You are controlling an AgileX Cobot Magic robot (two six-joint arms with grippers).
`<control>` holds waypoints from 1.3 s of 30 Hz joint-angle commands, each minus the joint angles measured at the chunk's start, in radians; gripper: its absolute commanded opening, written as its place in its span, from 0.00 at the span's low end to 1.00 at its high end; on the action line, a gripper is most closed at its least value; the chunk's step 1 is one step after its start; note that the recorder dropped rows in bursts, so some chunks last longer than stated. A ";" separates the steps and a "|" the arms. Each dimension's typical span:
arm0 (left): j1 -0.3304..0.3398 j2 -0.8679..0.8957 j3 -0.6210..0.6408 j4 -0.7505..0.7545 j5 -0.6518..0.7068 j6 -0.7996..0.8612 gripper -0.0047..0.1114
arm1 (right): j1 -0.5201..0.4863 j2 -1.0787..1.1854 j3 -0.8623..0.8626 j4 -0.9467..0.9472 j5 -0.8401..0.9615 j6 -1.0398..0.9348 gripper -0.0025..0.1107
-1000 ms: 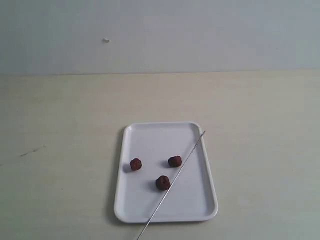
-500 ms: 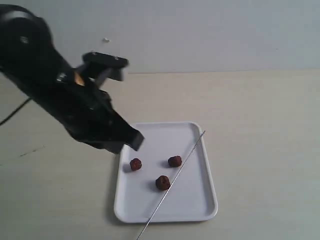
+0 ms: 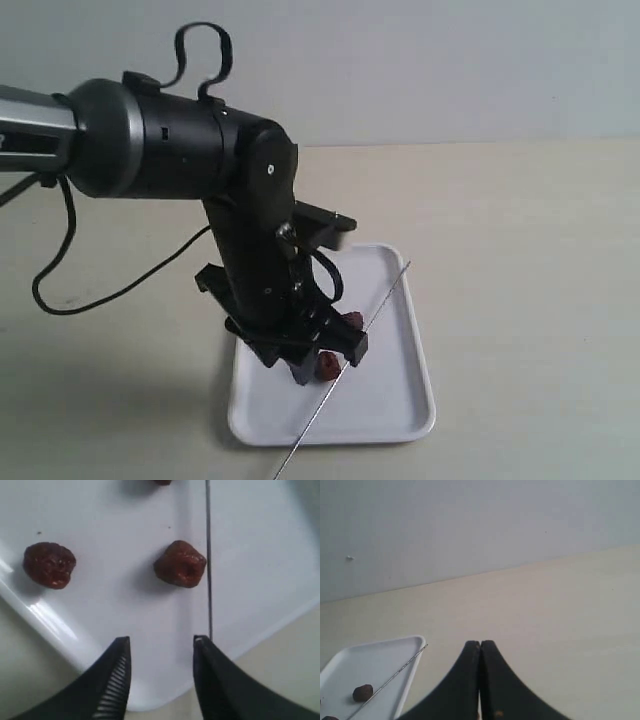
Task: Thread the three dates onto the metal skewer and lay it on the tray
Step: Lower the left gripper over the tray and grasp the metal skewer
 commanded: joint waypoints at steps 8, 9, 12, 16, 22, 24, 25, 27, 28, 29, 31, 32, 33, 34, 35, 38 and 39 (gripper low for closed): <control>-0.097 0.029 -0.007 0.005 -0.069 -0.013 0.40 | -0.006 -0.005 0.005 -0.006 0.002 -0.007 0.02; -0.105 0.029 -0.007 0.025 -0.069 -0.013 0.40 | -0.006 -0.005 0.005 -0.006 0.002 -0.007 0.02; -0.104 0.029 -0.007 0.056 -0.067 -0.015 0.40 | -0.006 -0.005 0.005 -0.006 0.002 -0.007 0.02; -0.104 0.036 -0.007 0.068 -0.094 -0.019 0.40 | -0.006 -0.005 0.005 -0.006 0.002 -0.005 0.02; -0.104 0.074 -0.007 0.070 -0.092 -0.014 0.40 | -0.006 -0.005 0.005 -0.006 0.002 -0.005 0.02; -0.104 0.081 -0.007 0.070 -0.088 -0.014 0.40 | -0.006 -0.005 0.005 -0.006 0.002 -0.005 0.02; -0.104 0.084 -0.007 0.070 -0.088 -0.014 0.40 | -0.006 -0.005 0.005 -0.006 0.002 -0.005 0.02; -0.104 0.088 -0.007 0.070 -0.088 -0.014 0.40 | -0.006 -0.005 0.005 -0.006 0.002 -0.005 0.02; -0.104 0.090 -0.007 0.070 -0.088 -0.014 0.40 | -0.006 -0.005 0.005 -0.006 0.002 -0.005 0.02; -0.104 0.093 -0.007 0.070 -0.088 -0.014 0.40 | -0.006 -0.005 0.005 -0.006 0.002 -0.005 0.02; -0.104 0.101 -0.007 0.070 -0.093 -0.014 0.40 | -0.006 -0.005 0.005 -0.006 0.002 -0.005 0.02; -0.104 0.106 -0.007 0.070 -0.095 -0.014 0.40 | -0.006 -0.005 0.005 -0.006 0.002 -0.005 0.02; -0.104 0.113 -0.007 0.070 -0.095 -0.014 0.40 | -0.006 -0.005 0.005 -0.006 0.002 -0.005 0.02; -0.104 0.117 -0.007 0.070 -0.092 -0.014 0.40 | -0.006 -0.005 0.005 -0.006 0.002 -0.007 0.02; -0.104 0.120 -0.007 0.070 -0.093 -0.014 0.40 | -0.006 -0.005 0.005 -0.006 0.002 -0.007 0.02; -0.104 0.126 -0.007 0.070 -0.093 -0.014 0.40 | -0.006 -0.005 0.005 -0.006 0.002 -0.007 0.02; -0.104 0.127 -0.007 0.070 -0.093 -0.014 0.40 | -0.006 -0.005 0.005 -0.006 0.002 -0.007 0.02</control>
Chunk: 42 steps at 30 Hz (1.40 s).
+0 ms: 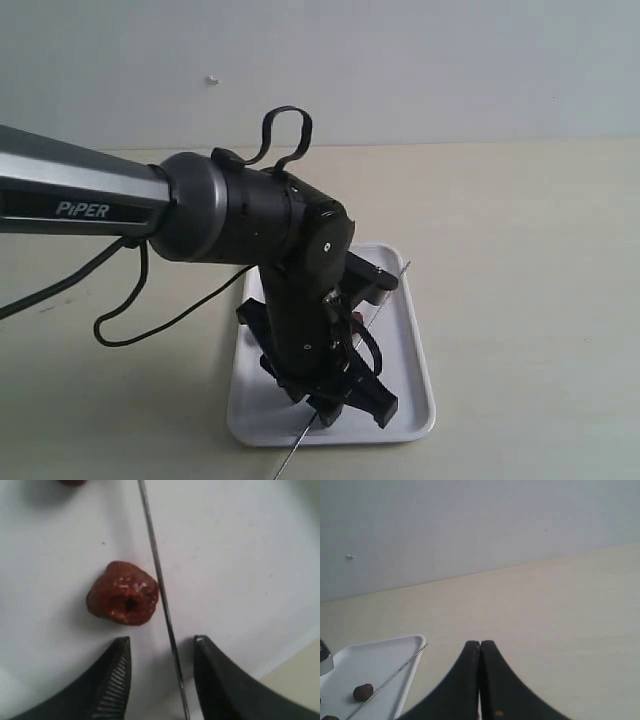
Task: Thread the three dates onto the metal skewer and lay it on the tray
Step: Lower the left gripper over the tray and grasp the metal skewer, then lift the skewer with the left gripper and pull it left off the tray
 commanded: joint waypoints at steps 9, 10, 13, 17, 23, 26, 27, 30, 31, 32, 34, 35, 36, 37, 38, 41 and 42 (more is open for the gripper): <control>-0.002 0.016 -0.003 0.006 -0.005 -0.004 0.09 | -0.006 -0.005 0.005 -0.006 -0.002 -0.007 0.02; -0.002 0.016 -0.003 0.006 -0.005 -0.004 0.04 | -0.006 -0.005 0.005 -0.006 -0.002 -0.007 0.02; -0.002 0.016 -0.003 0.006 -0.005 -0.004 0.04 | -0.006 -0.005 0.005 -0.006 -0.002 -0.007 0.02; -0.002 0.013 -0.003 0.006 0.003 -0.001 0.04 | -0.006 -0.005 0.005 -0.006 -0.002 -0.005 0.02; -0.002 -0.058 -0.003 0.006 0.028 0.035 0.04 | -0.006 -0.005 0.005 -0.006 -0.002 -0.005 0.02; -0.002 -0.128 -0.003 0.007 0.028 0.060 0.04 | -0.006 -0.005 0.005 -0.006 -0.002 -0.005 0.02; -0.002 -0.149 -0.003 0.007 0.030 0.071 0.04 | -0.006 -0.005 0.005 -0.006 -0.002 -0.005 0.02; -0.002 -0.223 -0.003 0.010 0.048 0.116 0.04 | -0.006 -0.005 0.005 -0.006 -0.002 -0.005 0.02; -0.002 -0.250 -0.003 0.014 0.060 0.133 0.04 | -0.006 -0.005 0.005 -0.006 -0.002 -0.005 0.02; -0.002 -0.276 -0.003 0.019 0.078 0.150 0.04 | -0.006 -0.005 0.005 -0.006 -0.002 -0.005 0.02; -0.002 -0.318 -0.003 0.045 0.119 0.162 0.04 | -0.006 -0.005 0.005 -0.006 -0.002 -0.005 0.02; 0.000 -0.340 -0.003 0.072 0.143 0.160 0.04 | -0.006 -0.005 0.005 -0.006 -0.002 -0.005 0.02; 0.000 -0.363 0.005 0.096 0.157 0.160 0.04 | -0.006 -0.005 0.005 -0.006 -0.002 -0.005 0.02; 0.000 -0.383 0.013 0.115 0.164 0.158 0.04 | -0.006 -0.005 0.005 -0.006 -0.002 -0.005 0.02; 0.000 -0.403 0.026 0.139 0.166 0.151 0.04 | -0.006 -0.005 0.005 -0.006 -0.002 -0.005 0.02; 0.007 -0.453 0.073 0.163 0.137 0.117 0.04 | -0.006 -0.005 0.005 -0.006 -0.002 -0.005 0.02; 0.015 -0.468 0.096 0.163 0.108 0.091 0.04 | -0.006 -0.005 0.005 -0.006 -0.002 -0.005 0.02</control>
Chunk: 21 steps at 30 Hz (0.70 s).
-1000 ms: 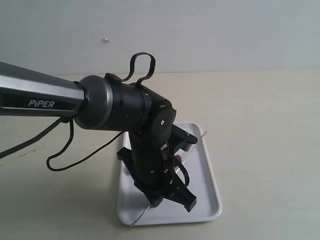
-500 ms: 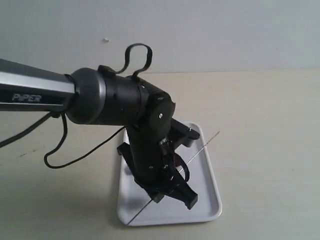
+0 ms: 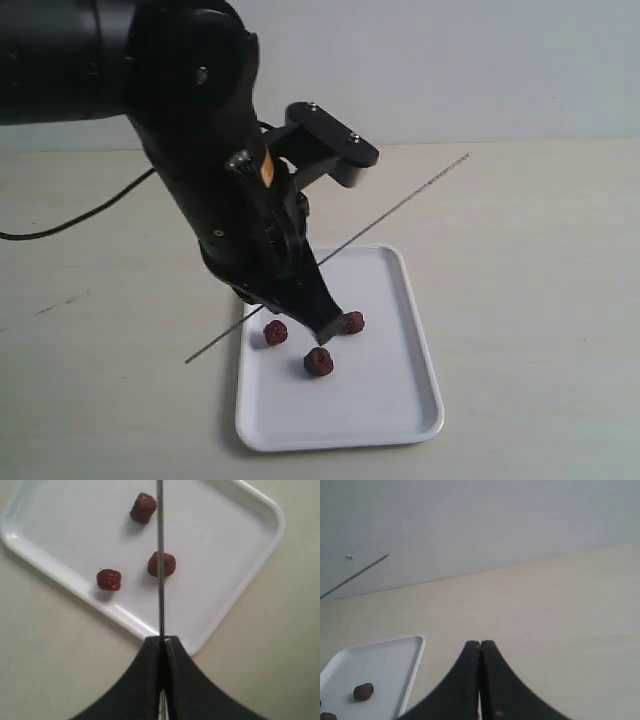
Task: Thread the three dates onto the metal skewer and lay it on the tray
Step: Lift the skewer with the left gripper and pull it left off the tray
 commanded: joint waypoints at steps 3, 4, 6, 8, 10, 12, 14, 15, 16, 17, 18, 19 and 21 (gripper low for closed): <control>0.035 -0.100 0.152 0.030 -0.111 -0.133 0.04 | -0.006 -0.005 0.005 -0.006 -0.004 -0.005 0.02; 0.038 -0.114 0.181 0.030 -0.124 -0.145 0.04 | -0.006 -0.005 0.005 -0.006 -0.004 -0.005 0.02; 0.046 -0.137 0.253 0.030 -0.141 -0.176 0.04 | -0.006 -0.005 0.005 -0.006 -0.004 -0.005 0.02; 0.048 -0.154 0.316 0.034 -0.145 -0.216 0.04 | -0.006 -0.005 0.005 -0.006 -0.004 -0.007 0.02; 0.048 -0.169 0.398 0.037 -0.198 -0.263 0.04 | -0.006 -0.005 0.005 -0.006 -0.004 -0.007 0.02; 0.048 -0.180 0.488 0.045 -0.307 -0.322 0.04 | -0.006 -0.005 0.005 -0.006 -0.008 -0.007 0.02; 0.048 -0.191 0.562 0.066 -0.395 -0.361 0.04 | -0.006 -0.005 0.005 -0.008 -0.039 -0.007 0.02; 0.048 -0.195 0.597 0.076 -0.429 -0.372 0.04 | -0.006 -0.005 0.005 -0.005 -0.074 -0.007 0.02; 0.048 -0.201 0.626 0.094 -0.449 -0.397 0.04 | -0.006 -0.005 0.005 0.015 -0.108 -0.007 0.02; 0.048 -0.205 0.650 0.120 -0.460 -0.429 0.04 | -0.006 -0.005 0.005 0.045 -0.136 -0.007 0.02; 0.048 -0.213 0.667 0.139 -0.469 -0.457 0.04 | -0.006 -0.005 0.005 0.074 -0.160 -0.007 0.02; 0.048 -0.222 0.686 0.171 -0.482 -0.498 0.04 | -0.006 -0.005 0.005 0.087 -0.187 -0.007 0.02; 0.048 -0.241 0.715 0.239 -0.495 -0.574 0.04 | -0.006 -0.005 0.005 0.097 -0.227 -0.001 0.02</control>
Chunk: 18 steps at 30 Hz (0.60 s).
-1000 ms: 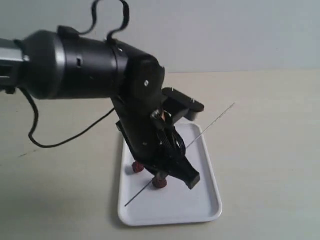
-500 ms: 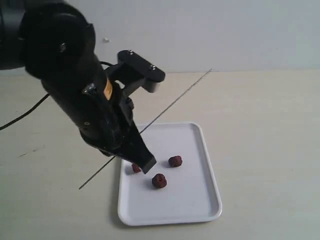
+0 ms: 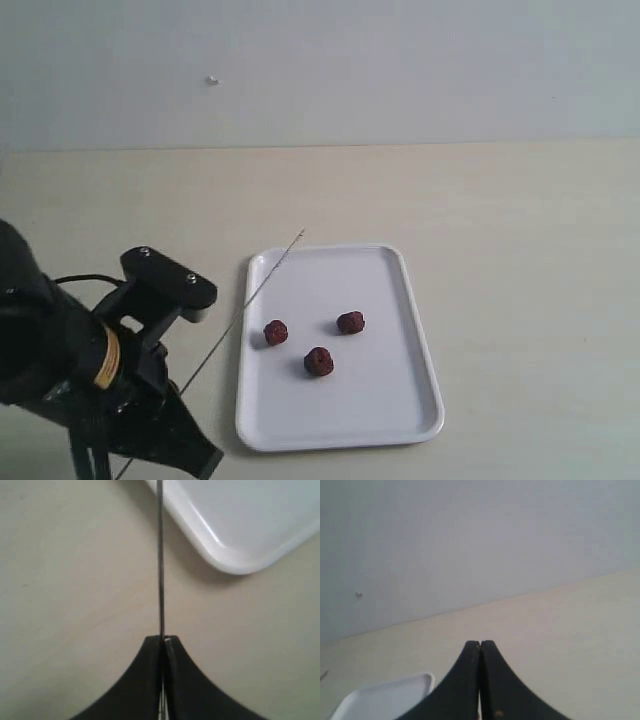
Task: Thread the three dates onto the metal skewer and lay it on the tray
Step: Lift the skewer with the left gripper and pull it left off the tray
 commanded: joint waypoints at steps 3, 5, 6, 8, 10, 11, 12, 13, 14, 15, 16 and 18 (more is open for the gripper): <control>0.003 -0.084 0.102 0.215 -0.062 -0.237 0.04 | -0.006 -0.005 0.005 0.052 -0.148 0.024 0.02; 0.003 -0.110 0.127 0.256 -0.062 -0.277 0.04 | -0.006 -0.005 0.005 0.060 -0.193 0.040 0.02; 0.003 -0.125 0.142 0.272 -0.062 -0.291 0.04 | -0.006 -0.005 0.005 0.074 -0.210 0.054 0.02; 0.003 -0.152 0.167 0.294 -0.071 -0.317 0.04 | -0.006 -0.005 0.005 0.100 -0.259 0.109 0.02; 0.003 -0.180 0.191 0.304 -0.099 -0.328 0.04 | -0.006 -0.005 0.005 0.095 -0.295 0.209 0.02; 0.003 -0.191 0.200 0.304 -0.106 -0.328 0.04 | -0.006 -0.005 0.005 0.077 -0.295 0.234 0.02; 0.003 -0.205 0.205 0.304 -0.110 -0.328 0.04 | -0.006 -0.005 -0.007 0.024 -0.276 0.239 0.02; 0.003 -0.212 0.209 0.304 -0.110 -0.328 0.04 | -0.006 -0.005 -0.029 -0.008 -0.254 0.247 0.02; 0.003 -0.220 0.211 0.304 -0.110 -0.328 0.04 | -0.006 0.017 -0.055 -0.027 -0.231 0.252 0.02; 0.003 -0.223 0.211 0.304 -0.110 -0.328 0.04 | -0.006 0.062 -0.098 -0.042 -0.200 0.254 0.02; 0.003 -0.228 0.211 0.304 -0.108 -0.328 0.04 | -0.006 0.102 -0.127 -0.050 -0.188 0.252 0.02; 0.003 -0.230 0.211 0.304 -0.110 -0.328 0.04 | -0.006 0.231 -0.205 -0.071 -0.175 0.222 0.02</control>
